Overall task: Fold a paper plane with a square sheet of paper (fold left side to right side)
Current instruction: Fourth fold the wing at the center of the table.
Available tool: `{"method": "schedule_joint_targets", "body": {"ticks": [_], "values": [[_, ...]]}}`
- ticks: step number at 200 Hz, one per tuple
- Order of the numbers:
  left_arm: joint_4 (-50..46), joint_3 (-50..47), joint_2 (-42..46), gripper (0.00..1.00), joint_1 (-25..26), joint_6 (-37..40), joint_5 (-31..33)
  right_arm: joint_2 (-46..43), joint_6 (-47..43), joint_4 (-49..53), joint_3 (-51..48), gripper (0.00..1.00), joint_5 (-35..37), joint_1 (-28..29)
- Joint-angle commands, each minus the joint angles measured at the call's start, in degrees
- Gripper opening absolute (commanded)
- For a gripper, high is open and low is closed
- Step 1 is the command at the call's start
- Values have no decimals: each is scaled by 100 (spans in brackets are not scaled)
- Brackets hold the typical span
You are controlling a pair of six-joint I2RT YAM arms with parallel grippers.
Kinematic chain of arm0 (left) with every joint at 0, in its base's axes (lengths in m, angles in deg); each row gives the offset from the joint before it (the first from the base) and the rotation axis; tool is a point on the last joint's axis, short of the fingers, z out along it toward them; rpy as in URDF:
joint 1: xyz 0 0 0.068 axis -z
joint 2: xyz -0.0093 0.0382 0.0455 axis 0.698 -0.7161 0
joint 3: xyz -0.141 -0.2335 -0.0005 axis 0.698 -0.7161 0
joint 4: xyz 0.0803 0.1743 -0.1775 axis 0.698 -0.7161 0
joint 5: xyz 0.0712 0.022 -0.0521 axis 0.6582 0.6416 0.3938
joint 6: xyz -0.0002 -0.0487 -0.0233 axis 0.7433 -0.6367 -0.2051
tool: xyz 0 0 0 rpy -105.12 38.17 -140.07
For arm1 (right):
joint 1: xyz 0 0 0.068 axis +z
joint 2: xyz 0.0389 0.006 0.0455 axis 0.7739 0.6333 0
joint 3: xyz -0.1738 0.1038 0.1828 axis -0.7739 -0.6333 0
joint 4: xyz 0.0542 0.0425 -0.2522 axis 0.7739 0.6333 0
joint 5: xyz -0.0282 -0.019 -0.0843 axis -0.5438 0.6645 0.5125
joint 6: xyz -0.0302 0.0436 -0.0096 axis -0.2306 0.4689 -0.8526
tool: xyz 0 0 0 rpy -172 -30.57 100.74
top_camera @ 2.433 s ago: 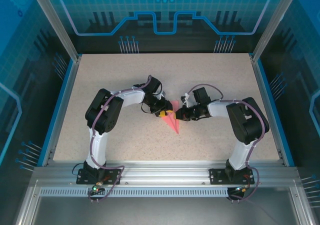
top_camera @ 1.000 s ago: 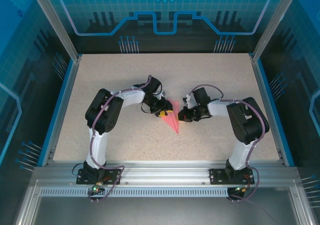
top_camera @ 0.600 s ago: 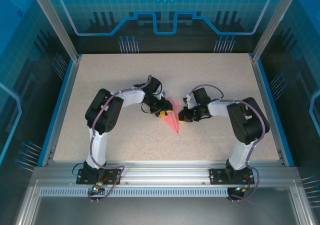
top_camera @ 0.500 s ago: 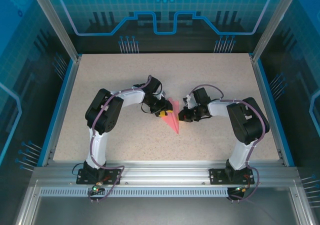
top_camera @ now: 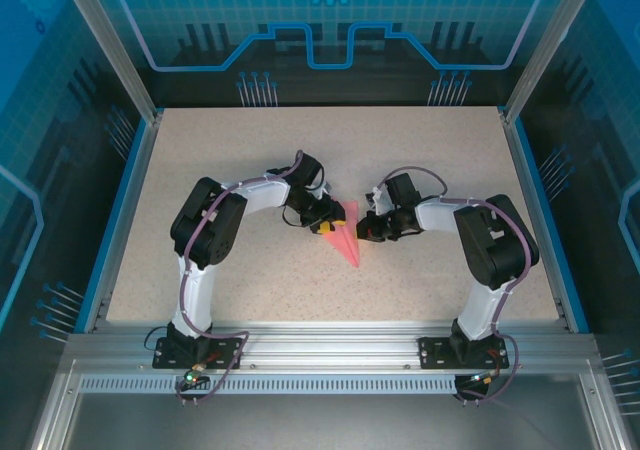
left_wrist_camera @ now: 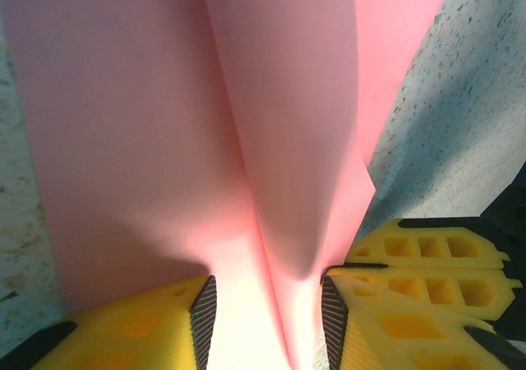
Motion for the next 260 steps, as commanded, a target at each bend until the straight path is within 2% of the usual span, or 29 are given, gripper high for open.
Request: {"method": "schedule_joint_targets", "body": {"ticks": [1, 70, 147, 167, 206, 238, 260], "values": [[-376, 40, -164, 43, 33, 52, 203, -37, -53, 185, 109, 0, 95, 29], [-393, 59, -55, 43, 33, 72, 171, 310, -151, 640, 275, 0, 341, 145], [-692, 253, 736, 47, 24, 346, 373, 522, -186, 1055, 298, 0, 618, 202], [-682, 331, 689, 41, 66, 358, 175, 555, -178, 1081, 319, 0, 620, 210], [-486, 555, 261, 20, 246, 292, -210, 580, -246, 1235, 417, 0, 721, 248], [-421, 781, -56, 10, 321, 298, -341, 598, -256, 1272, 434, 0, 742, 274], [-497, 849, -205, 6, 322, 355, -184, 602, -266, 1297, 444, 0, 770, 288]]}}
